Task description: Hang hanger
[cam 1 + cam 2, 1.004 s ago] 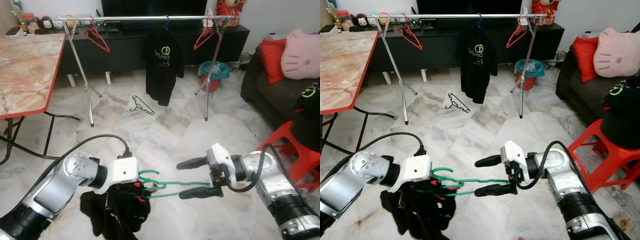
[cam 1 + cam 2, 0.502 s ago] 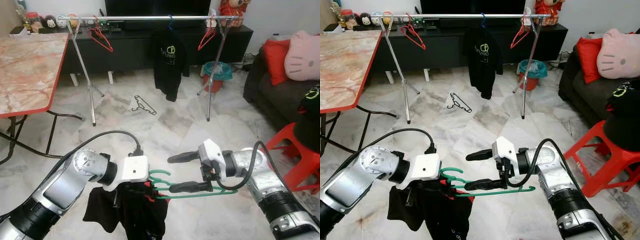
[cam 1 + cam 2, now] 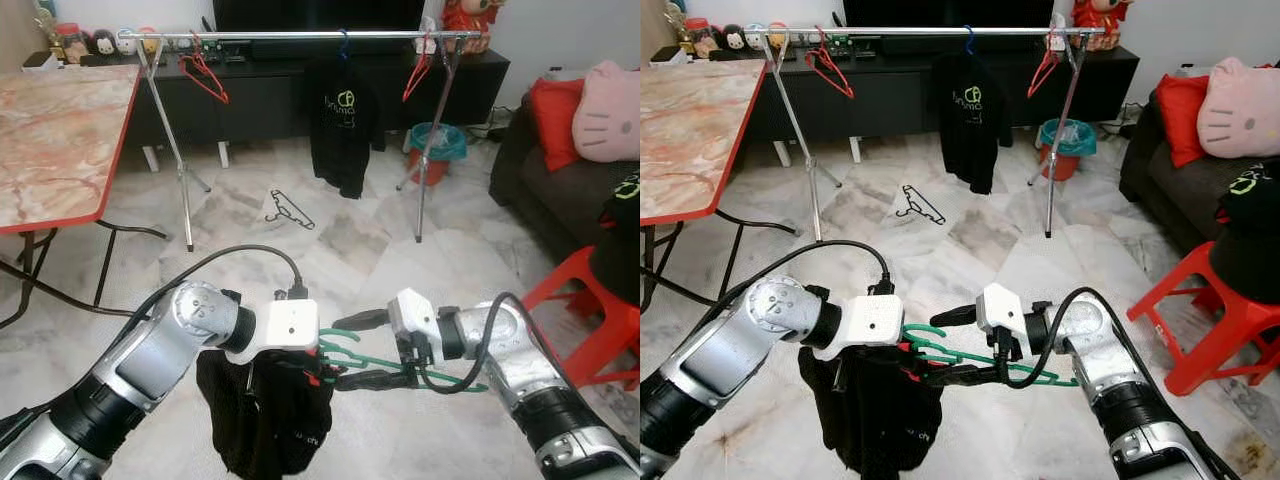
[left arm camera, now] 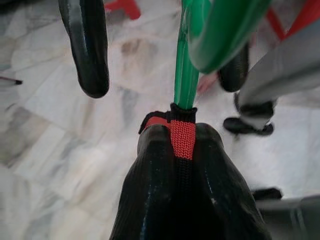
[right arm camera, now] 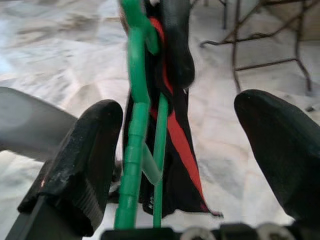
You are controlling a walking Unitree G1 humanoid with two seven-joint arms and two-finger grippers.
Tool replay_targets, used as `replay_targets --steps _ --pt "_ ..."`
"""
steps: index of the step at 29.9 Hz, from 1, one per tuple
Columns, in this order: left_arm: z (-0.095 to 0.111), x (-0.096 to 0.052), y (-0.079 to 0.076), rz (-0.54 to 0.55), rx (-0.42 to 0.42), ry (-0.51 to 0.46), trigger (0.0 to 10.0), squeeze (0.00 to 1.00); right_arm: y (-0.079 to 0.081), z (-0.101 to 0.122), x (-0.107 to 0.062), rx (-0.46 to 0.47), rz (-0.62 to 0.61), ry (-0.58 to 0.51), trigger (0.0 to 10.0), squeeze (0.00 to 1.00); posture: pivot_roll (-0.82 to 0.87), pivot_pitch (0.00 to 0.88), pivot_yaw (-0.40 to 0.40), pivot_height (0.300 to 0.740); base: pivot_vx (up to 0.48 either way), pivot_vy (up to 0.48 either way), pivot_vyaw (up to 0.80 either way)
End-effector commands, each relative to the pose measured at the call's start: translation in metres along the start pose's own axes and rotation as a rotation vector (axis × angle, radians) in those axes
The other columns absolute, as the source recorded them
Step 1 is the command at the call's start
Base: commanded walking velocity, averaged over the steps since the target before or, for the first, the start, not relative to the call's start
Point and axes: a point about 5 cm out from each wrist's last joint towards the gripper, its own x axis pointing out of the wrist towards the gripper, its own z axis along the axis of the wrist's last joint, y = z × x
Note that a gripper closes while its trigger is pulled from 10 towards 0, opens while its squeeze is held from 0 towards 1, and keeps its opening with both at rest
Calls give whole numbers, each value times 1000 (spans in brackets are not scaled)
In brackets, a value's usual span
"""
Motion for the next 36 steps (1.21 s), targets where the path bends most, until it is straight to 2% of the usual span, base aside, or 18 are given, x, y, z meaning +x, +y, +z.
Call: replay_targets --steps 1,3,6,7,8,9,17,23,36 --pt "5 -6 12 64 47 25 10000 0 -5 0 2 -34 -50 22 10000 0 81 0 -53 736 0 0 0" --pt "5 -7 19 103 56 36 10000 0 -10 1 2 -31 -107 8 10000 0 82 0 -56 736 0 0 0" --pt "6 -6 20 107 52 30 10000 0 -11 4 3 -36 -120 -16 10000 0 79 0 -56 736 0 0 0" --pt "6 -5 19 106 50 26 10000 0 -11 5 3 -38 -122 -23 9020 0 79 0 -56 736 0 0 0" --pt "7 -4 20 107 52 25 10000 0 -12 6 3 -42 -127 -32 9020 0 74 0 -56 736 0 0 0" --pt "8 -4 20 112 54 25 10000 0 -13 6 1 -42 -137 -32 0 0 75 0 -56 736 0 0 0" --pt "5 -6 24 132 57 34 10000 0 -14 5 -2 -44 -141 -42 0 0 70 0 -53 736 0 0 0" --pt "7 -6 24 145 67 27 10000 0 -8 1 -1 -25 -69 -25 0 0 74 0 -54 736 0 0 0" --pt "8 -8 28 161 70 22 10000 0 -7 -4 0 -19 -77 2 0 0 73 0 -52 736 0 0 0"
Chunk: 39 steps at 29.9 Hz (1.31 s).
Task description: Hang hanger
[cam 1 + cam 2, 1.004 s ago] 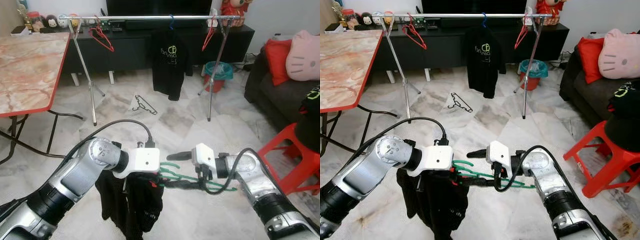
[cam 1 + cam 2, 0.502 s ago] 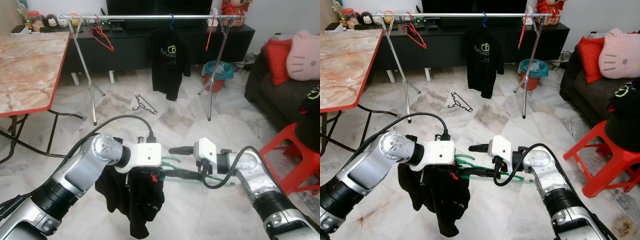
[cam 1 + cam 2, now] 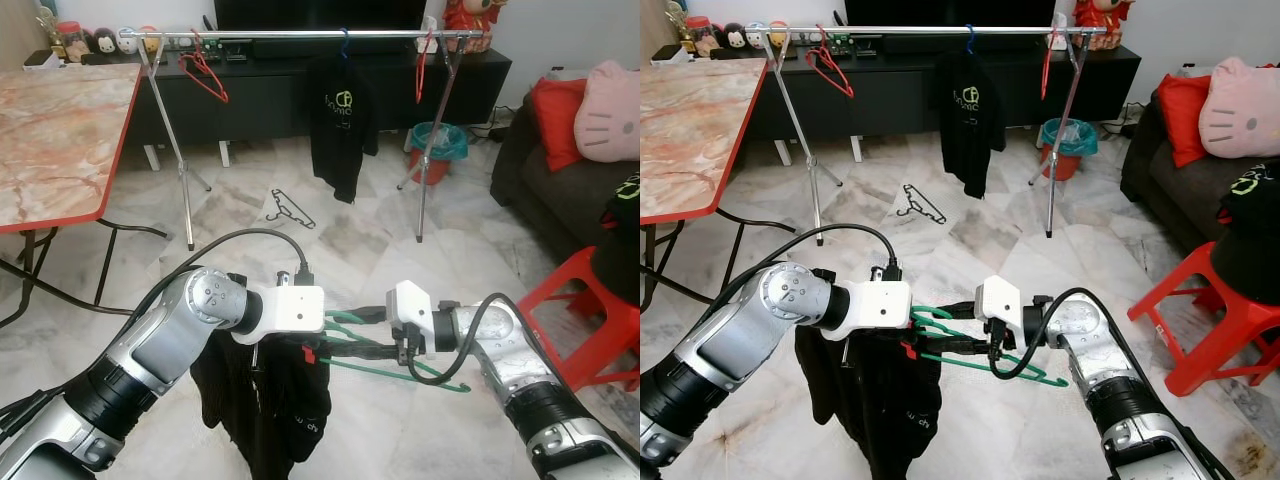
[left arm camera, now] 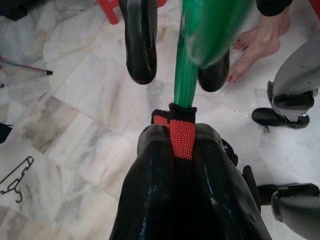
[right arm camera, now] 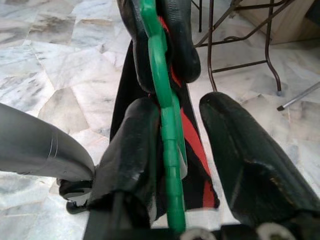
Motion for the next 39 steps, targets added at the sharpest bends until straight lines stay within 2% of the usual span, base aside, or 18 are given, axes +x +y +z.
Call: replay_targets --steps 1,4,9,20,25,35,36,37,39 --pt "8 -10 13 67 28 -26 10000 0 1 -3 0 5 6 22 0 0 72 0 -51 736 0 0 0" --pt "10 -10 12 62 21 -47 10000 0 1 -3 0 4 3 26 0 0 72 0 -51 736 0 0 0" --pt "18 -16 7 30 -13 -141 10000 0 1 -4 0 2 7 30 0 0 74 0 -51 736 0 0 0" --pt "19 -26 -1 -24 -46 -210 10000 0 0 -4 1 -4 7 32 0 0 79 0 -51 736 0 0 0" --pt "18 -28 -4 -60 -31 -194 10000 0 0 -3 1 -7 8 29 0 0 79 0 -49 736 0 0 0" --pt "21 -32 -2 -48 -13 -205 10000 0 -6 -1 -1 -30 -33 36 0 0 80 0 -45 736 0 0 0" --pt "21 -33 -2 -44 -11 -210 10000 0 -7 -1 0 -37 -40 41 3843 0 80 0 -44 736 0 0 0" --pt "21 -33 -2 -42 -14 -211 10000 0 -7 -1 0 -44 -43 51 10000 0 80 0 -44 736 0 0 0" --pt "22 -33 -2 -45 -14 -214 10000 0 -6 -4 1 -44 -43 72 10000 0 80 0 -44 736 0 0 0"
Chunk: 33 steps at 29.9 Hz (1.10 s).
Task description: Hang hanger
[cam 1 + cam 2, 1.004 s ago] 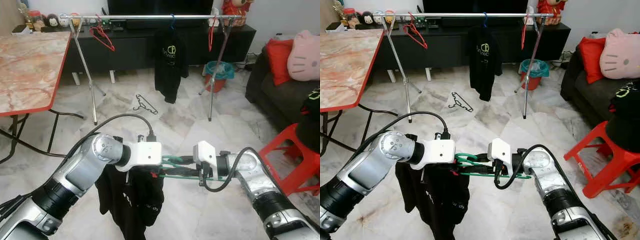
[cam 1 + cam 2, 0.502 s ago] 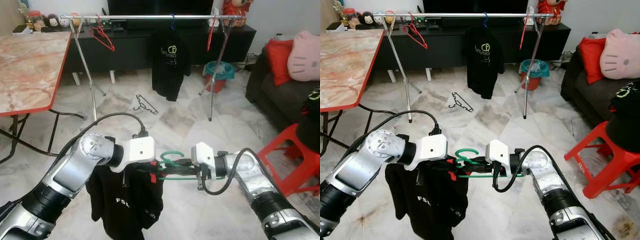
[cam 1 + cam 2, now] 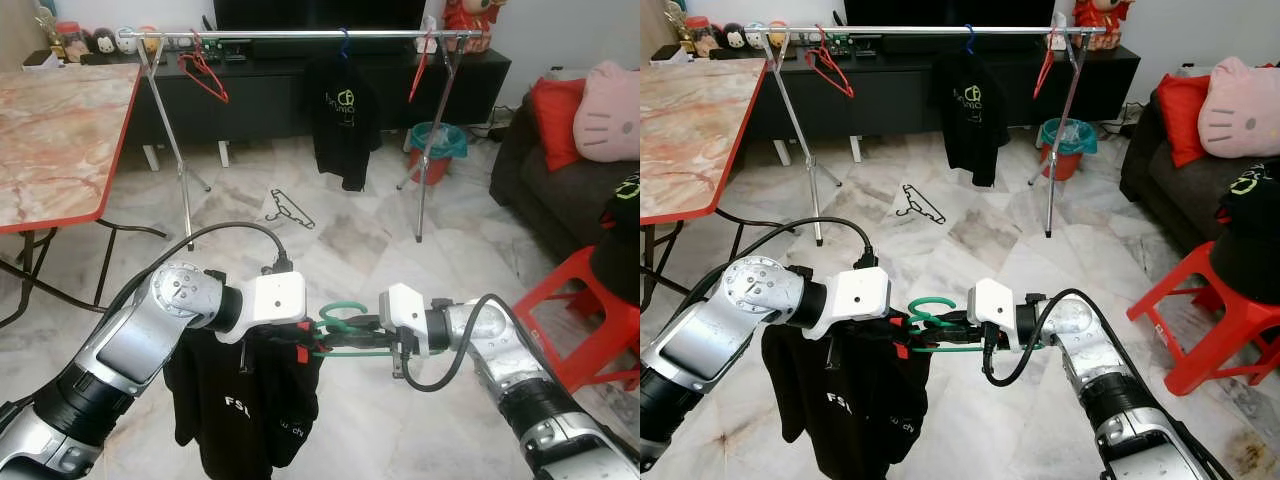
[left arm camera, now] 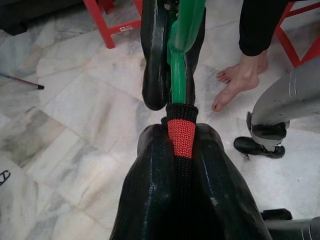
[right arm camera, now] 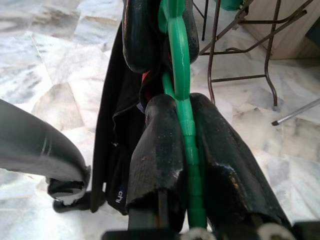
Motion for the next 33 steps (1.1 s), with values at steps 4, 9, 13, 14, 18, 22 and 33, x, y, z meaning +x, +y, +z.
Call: replay_targets --steps 4,9,13,14,18,22,33 --pt "22 -5 -3 -31 75 -102 10000 0 0 -14 -6 56 -63 66 10000 0 80 0 -44 736 0 0 0" --pt "22 -5 -4 -32 66 -121 10000 192 1 -14 -5 54 -65 59 10000 0 84 0 -43 736 0 0 0" --pt "23 -6 -4 -28 62 -132 10000 867 -1 -14 -5 50 -73 60 10000 0 85 0 -45 736 0 0 0" --pt "24 -7 -4 -21 63 -138 10000 824 -2 -14 -6 50 -76 60 10000 0 85 0 -45 736 0 0 0" --pt "24 -6 -5 -30 63 -139 10000 0 -2 -13 -5 47 -79 59 10000 0 85 0 -45 736 0 0 0" --pt "24 -6 -5 -34 61 -138 10000 0 -3 -12 -5 45 -83 54 10000 0 85 0 -46 736 0 0 0" --pt "11 -13 2 105 -3 -119 10000 0 -9 -9 -6 33 -132 38 10000 0 83 0 -42 736 0 0 0"
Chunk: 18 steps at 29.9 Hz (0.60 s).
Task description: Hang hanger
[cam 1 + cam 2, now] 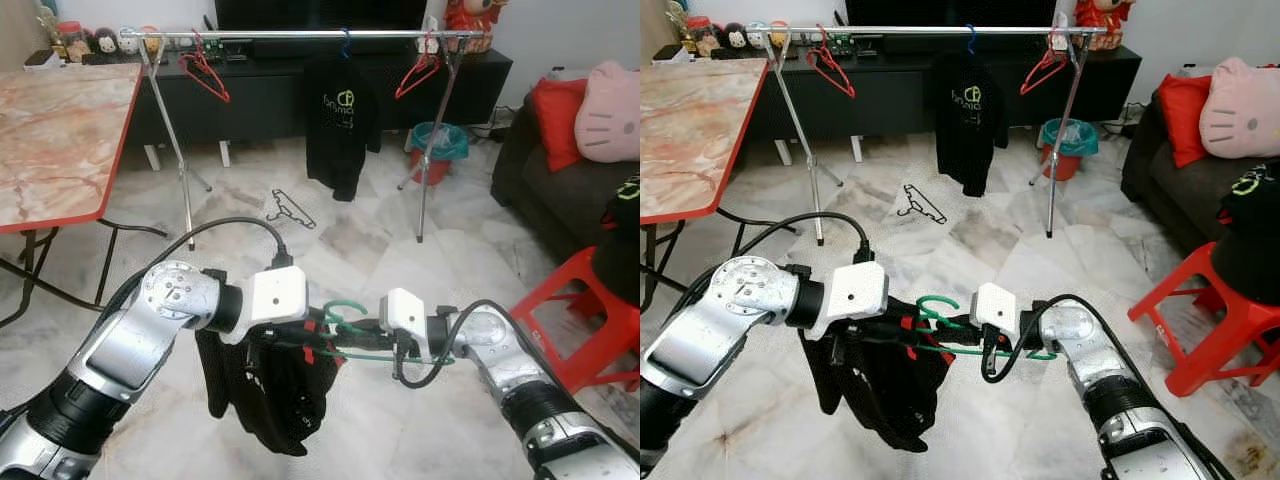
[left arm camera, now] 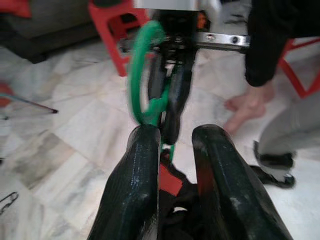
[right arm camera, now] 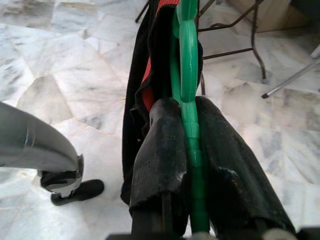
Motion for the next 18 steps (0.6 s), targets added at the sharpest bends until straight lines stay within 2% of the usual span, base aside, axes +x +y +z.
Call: replay_targets --steps 1,6,10,15,18 --pt "-4 -9 3 51 -23 -2 10000 0 -7 8 -1 -22 -32 -31 10000 0 84 0 -42 736 0 0 0" --pt "-19 -20 4 113 -82 13 10000 0 -7 8 -2 -19 -26 -42 10000 0 85 0 -43 736 0 0 0" --pt "-25 -22 1 103 -98 29 10000 0 -8 9 -3 -21 -24 -45 10000 0 84 0 -44 736 0 0 0" --pt "-27 -18 0 101 -104 19 10000 0 -10 12 -4 -24 -24 -51 10000 0 85 0 -47 736 0 0 0" --pt "-27 -11 0 77 -106 3 10000 0 -11 14 -4 -31 -25 -52 10000 0 80 0 -52 736 0 0 0"
